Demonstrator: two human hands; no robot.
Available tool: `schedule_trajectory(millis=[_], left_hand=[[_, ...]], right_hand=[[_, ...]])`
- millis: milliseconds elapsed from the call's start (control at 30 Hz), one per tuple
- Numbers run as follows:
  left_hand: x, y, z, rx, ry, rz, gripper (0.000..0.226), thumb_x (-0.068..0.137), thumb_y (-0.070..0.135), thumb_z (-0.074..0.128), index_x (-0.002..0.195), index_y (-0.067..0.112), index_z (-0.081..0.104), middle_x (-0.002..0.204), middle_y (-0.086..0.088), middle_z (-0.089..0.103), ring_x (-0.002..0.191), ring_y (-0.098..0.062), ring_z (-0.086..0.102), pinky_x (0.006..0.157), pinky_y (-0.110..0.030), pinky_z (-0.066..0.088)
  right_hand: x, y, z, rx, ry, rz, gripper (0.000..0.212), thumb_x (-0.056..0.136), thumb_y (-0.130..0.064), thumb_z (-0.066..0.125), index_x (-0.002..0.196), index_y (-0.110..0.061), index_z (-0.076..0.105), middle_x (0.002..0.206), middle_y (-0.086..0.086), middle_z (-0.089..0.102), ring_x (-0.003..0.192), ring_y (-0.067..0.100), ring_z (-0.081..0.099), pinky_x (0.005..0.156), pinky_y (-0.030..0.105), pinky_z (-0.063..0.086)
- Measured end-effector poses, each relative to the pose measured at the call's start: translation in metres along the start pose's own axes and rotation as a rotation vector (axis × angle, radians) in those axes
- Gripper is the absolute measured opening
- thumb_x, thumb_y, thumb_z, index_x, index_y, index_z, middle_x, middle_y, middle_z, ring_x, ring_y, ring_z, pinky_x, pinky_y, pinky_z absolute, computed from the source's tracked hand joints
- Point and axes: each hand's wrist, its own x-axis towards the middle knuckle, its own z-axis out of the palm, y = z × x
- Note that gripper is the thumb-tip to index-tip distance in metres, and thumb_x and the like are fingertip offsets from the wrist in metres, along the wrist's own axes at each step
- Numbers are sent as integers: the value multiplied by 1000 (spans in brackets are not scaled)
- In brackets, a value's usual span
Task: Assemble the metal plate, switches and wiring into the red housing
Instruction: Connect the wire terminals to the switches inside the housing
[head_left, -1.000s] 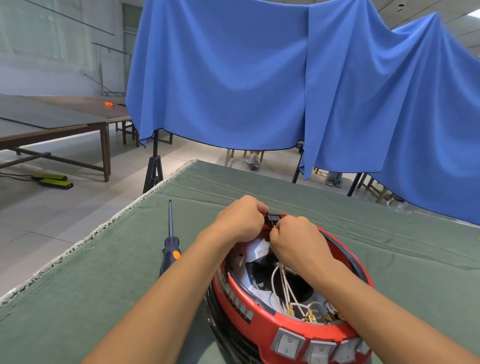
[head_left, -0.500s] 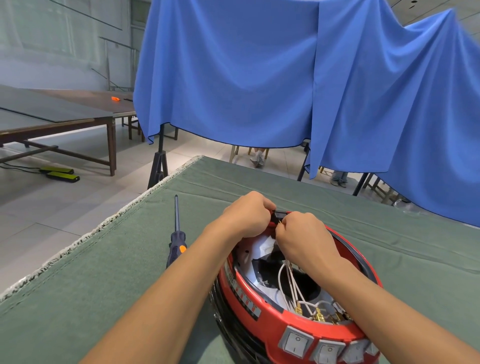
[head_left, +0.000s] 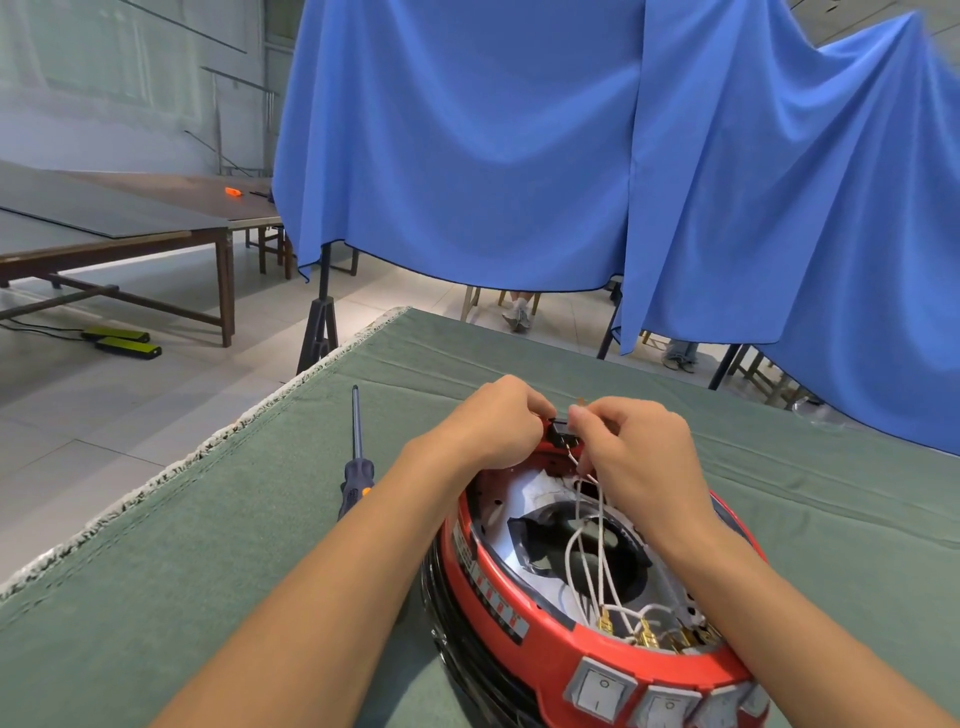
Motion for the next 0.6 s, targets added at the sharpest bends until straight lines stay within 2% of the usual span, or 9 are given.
schedule_trajectory(millis=[100, 200, 233, 300, 400, 467, 533, 567, 600], left_hand=[[-1, 0, -1, -15, -1, 8, 44, 90, 4, 41, 119, 23, 67, 115, -7, 68, 105, -23, 61, 78, -25, 43], [-2, 0, -2, -18, 5, 17, 45, 89, 2, 40, 116, 24, 69, 111, -9, 68, 96, -12, 57, 62, -21, 45], [-2, 0, -3, -27, 4, 17, 46, 89, 1, 39, 117, 23, 68, 113, -9, 68, 100, -16, 58, 66, -24, 49], [-4, 0, -3, -44, 2, 3, 48, 87, -1, 37, 120, 20, 66, 118, -7, 67, 111, -24, 57, 88, -36, 50], [-4, -2, -3, -60, 8, -4, 50, 86, -2, 37, 121, 20, 65, 122, -4, 65, 112, -23, 58, 95, -39, 46], [-3, -4, -3, -85, 9, 9, 48, 86, -1, 39, 118, 21, 67, 117, -5, 67, 102, -12, 58, 92, -38, 48], [-1, -7, -4, -129, 4, 42, 43, 86, 1, 41, 106, 22, 73, 104, -3, 72, 79, 5, 57, 77, -30, 52], [-1, -8, -4, -151, 0, 55, 40, 86, 3, 43, 95, 25, 75, 93, -4, 72, 64, 5, 58, 65, -23, 51], [-1, -8, -5, -168, -4, 62, 38, 86, 4, 45, 87, 27, 75, 86, -5, 71, 59, 2, 56, 60, -19, 48]], right_hand=[[3, -6, -8, 81, -22, 16, 35, 94, -22, 51, 67, -9, 68, 53, 2, 64, 47, 7, 53, 58, 31, 45], [9, -15, -14, 179, -118, 75, 31, 91, -15, 50, 66, -14, 69, 50, 0, 66, 40, 2, 49, 57, 26, 45], [11, -18, -16, 208, -104, 78, 30, 90, -15, 51, 66, -16, 69, 50, 0, 66, 39, 1, 49, 57, 25, 46], [15, -22, -21, 275, -11, 50, 28, 90, -14, 52, 68, -17, 70, 51, 0, 66, 37, 5, 50, 58, 26, 50], [18, -24, -28, 343, 143, -18, 28, 91, -16, 54, 68, -21, 69, 53, -3, 67, 40, 19, 53, 55, 24, 51], [18, -25, -26, 369, 109, -10, 30, 91, -16, 55, 64, -19, 69, 52, -1, 66, 37, 16, 53, 48, 25, 50], [13, -22, -17, 285, 15, -9, 33, 89, -17, 55, 58, -15, 67, 48, 3, 63, 39, 17, 54, 49, 30, 51], [10, -19, -12, 205, -25, -24, 35, 89, -18, 55, 56, -12, 65, 47, 5, 62, 43, 20, 55, 52, 33, 50], [8, -16, -6, 126, -56, -39, 35, 88, -19, 54, 55, -10, 62, 48, 7, 60, 49, 24, 55, 55, 36, 49]])
